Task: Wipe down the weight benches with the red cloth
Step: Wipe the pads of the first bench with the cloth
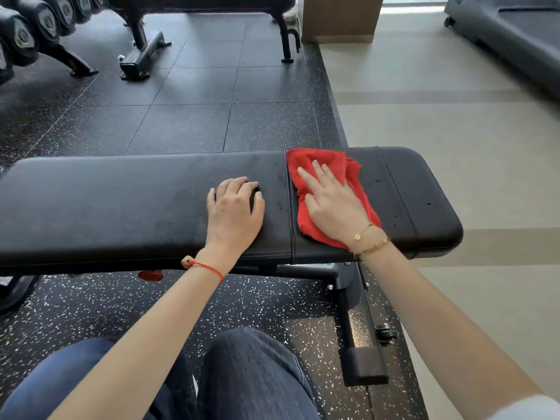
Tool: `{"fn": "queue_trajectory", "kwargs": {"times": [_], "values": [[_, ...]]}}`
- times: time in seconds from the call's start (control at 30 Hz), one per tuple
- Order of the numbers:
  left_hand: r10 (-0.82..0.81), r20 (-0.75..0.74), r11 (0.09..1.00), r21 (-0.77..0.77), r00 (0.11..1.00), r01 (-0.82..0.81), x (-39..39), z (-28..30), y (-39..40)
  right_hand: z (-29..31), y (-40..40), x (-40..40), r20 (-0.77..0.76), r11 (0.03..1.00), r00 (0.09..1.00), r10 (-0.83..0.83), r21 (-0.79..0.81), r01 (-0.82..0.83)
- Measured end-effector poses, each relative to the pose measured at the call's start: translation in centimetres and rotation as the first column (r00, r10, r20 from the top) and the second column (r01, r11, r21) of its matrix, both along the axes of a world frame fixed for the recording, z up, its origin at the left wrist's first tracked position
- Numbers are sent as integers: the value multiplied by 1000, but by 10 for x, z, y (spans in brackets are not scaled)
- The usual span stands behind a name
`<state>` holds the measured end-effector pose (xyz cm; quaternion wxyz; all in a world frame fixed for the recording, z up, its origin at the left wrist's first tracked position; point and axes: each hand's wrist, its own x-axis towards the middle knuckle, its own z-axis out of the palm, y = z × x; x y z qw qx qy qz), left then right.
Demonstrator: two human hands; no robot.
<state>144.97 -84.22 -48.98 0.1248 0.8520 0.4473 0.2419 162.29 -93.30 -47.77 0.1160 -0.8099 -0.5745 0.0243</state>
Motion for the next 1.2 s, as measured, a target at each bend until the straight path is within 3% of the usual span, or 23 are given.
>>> {"fn": "queue_trajectory", "kwargs": {"times": [0.17,0.4,0.53,0.73,1.0,1.2], "values": [[3,-14,999,33,1000,-3,14,-4,-11,-5,-38,-9,-30,996,996,80,33,-79],[20,-28,998,56,999,-18,14,-6,-16,7,25,37,-84,988,986,-143,-66,137],[28,-28,998,56,999,-26,14,-7,-16,6,39,16,-95,999,995,-24,-41,20],[28,-29,999,47,999,-27,13,-8,-14,1,-30,-14,-64,973,972,225,62,-221],[39,-16,998,42,999,-38,14,-7,-16,9,-4,-6,-98,985,981,165,-31,-169],[58,105,998,-24,993,-56,9,-2,-14,-2,-50,-23,-80,950,946,313,53,-309]]}}
